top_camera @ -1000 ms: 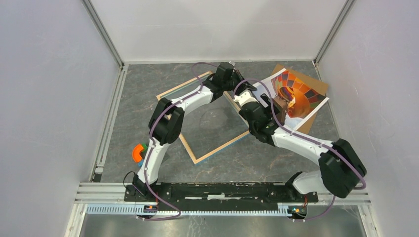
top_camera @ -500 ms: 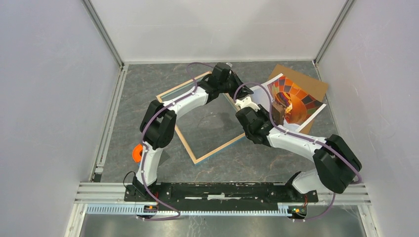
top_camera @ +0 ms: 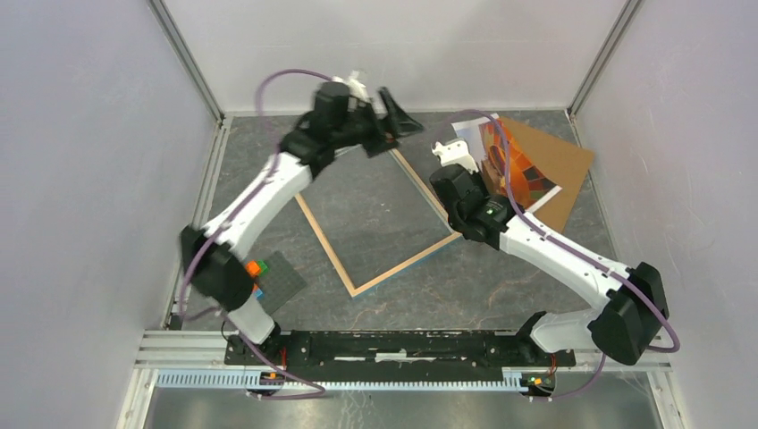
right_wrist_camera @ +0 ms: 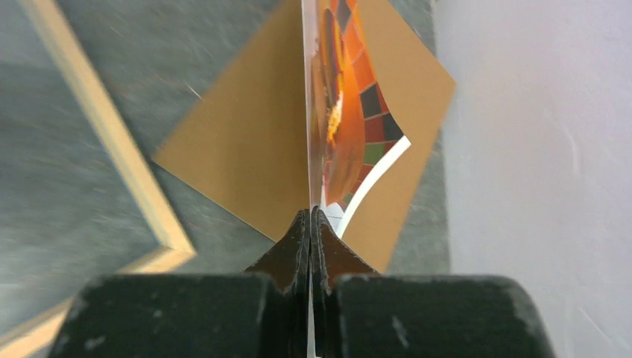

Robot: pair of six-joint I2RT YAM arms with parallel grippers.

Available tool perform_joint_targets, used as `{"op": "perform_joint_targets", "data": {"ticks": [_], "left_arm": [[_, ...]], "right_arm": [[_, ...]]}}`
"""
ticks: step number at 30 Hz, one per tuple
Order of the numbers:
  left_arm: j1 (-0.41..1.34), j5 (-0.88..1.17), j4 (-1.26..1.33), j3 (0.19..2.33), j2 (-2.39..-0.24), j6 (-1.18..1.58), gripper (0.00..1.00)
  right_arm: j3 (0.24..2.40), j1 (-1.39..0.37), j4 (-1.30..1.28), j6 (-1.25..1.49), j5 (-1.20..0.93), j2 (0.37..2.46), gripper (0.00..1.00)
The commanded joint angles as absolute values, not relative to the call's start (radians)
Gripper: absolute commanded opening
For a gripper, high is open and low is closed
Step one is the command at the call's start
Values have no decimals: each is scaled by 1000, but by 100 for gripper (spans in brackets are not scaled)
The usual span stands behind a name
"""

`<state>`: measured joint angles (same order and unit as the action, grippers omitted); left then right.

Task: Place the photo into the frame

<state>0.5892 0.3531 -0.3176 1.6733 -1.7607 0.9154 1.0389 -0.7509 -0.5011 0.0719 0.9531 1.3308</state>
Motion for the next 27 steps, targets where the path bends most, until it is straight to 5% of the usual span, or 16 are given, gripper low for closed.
{"op": "perform_joint_targets", "data": {"ticks": [1, 9, 13, 21, 27], "left_arm": [[457, 378, -376, 1613, -1451, 737, 96], [427, 200, -548, 1646, -1136, 556, 100], [427, 147, -568, 1641, -1064, 515, 100], [427, 160, -577, 1608, -1043, 456, 100], [445, 168, -544, 1514, -1050, 430, 100]], "right_arm": [[1194, -756, -433, 169, 712, 1303, 0], [1422, -787, 33, 407, 181, 1371, 0], [1431, -784, 280, 576, 132, 1408, 0], [834, -704, 506, 1112, 496, 1234, 0], [627, -686, 456, 1338, 420, 1280, 0]]}}
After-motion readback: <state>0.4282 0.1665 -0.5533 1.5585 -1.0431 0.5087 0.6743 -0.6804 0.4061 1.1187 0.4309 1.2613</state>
